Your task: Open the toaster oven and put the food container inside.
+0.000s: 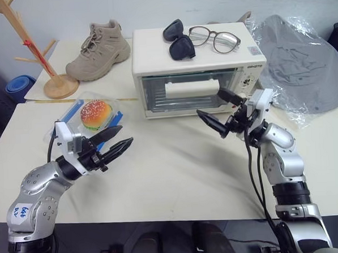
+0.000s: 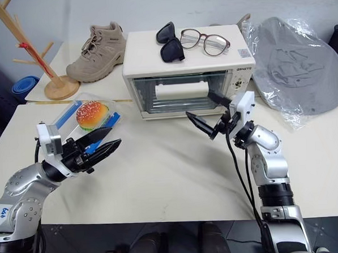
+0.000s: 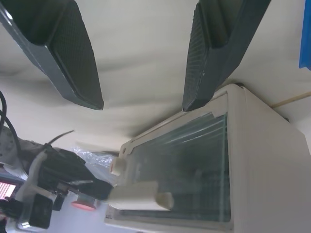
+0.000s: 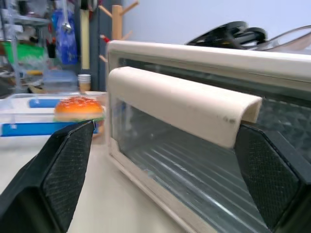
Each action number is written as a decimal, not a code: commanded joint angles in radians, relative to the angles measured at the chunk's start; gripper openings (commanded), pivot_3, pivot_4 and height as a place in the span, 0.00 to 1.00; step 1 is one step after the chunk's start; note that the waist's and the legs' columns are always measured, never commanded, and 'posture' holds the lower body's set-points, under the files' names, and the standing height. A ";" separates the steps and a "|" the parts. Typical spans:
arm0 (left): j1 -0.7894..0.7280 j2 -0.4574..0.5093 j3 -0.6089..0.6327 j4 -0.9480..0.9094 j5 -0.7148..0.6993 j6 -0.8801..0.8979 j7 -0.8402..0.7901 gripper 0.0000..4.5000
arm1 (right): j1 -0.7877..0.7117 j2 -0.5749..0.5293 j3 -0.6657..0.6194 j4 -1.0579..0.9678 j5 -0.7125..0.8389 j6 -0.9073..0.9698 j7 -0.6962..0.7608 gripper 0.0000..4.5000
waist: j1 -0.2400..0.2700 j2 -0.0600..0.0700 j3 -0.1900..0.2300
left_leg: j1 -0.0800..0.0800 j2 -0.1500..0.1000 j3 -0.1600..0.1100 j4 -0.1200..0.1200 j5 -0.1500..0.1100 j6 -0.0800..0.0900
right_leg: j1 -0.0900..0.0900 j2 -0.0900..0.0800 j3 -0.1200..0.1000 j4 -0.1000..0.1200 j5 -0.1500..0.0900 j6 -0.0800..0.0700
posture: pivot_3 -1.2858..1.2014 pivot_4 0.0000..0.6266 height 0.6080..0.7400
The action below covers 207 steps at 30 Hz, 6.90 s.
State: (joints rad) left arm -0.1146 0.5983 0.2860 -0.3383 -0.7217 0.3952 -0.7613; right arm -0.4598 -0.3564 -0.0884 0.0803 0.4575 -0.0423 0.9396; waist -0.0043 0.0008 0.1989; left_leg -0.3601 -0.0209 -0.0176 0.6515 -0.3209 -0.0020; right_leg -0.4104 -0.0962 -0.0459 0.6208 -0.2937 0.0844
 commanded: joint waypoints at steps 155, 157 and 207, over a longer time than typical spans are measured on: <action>-0.438 0.218 -0.180 0.136 0.025 0.598 -0.034 0.39 | 0.639 -0.403 -0.069 -0.538 0.195 0.304 0.046 0.40 | 0.008 -0.010 0.003 | -0.006 0.003 0.010 0.014 0.003 -0.001 | -0.005 0.006 0.002 -0.002 0.012 0.003 | 0.52 0.24 1.00; -0.373 0.215 -0.233 0.118 0.054 0.506 -0.100 0.24 | 0.605 -0.378 -0.028 -0.514 0.152 0.303 0.028 0.24 | 0.017 -0.010 0.002 | -0.006 0.001 0.008 0.014 0.003 0.000 | -0.003 0.002 0.007 -0.004 0.012 0.003 | 0.52 0.24 1.00; -0.026 0.141 0.009 0.109 0.149 -0.179 -0.370 0.83 | 0.014 -0.368 -0.030 0.293 -0.170 -0.074 0.213 0.00 | 0.002 -0.009 0.002 | -0.005 0.001 0.012 0.013 0.001 0.009 | -0.001 0.002 0.002 -0.008 0.014 0.006 | 0.52 0.24 1.00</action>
State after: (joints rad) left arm -0.1382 0.7275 0.2757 -0.2164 -0.5553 0.2892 -1.0536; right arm -0.4388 -0.7190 -0.1294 0.3177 0.3086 0.0083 1.0925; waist -0.0027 -0.0082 0.2014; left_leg -0.3657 -0.0205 -0.0052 0.6643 -0.3210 0.0087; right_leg -0.4119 -0.0950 -0.0436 0.6125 -0.2793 0.0903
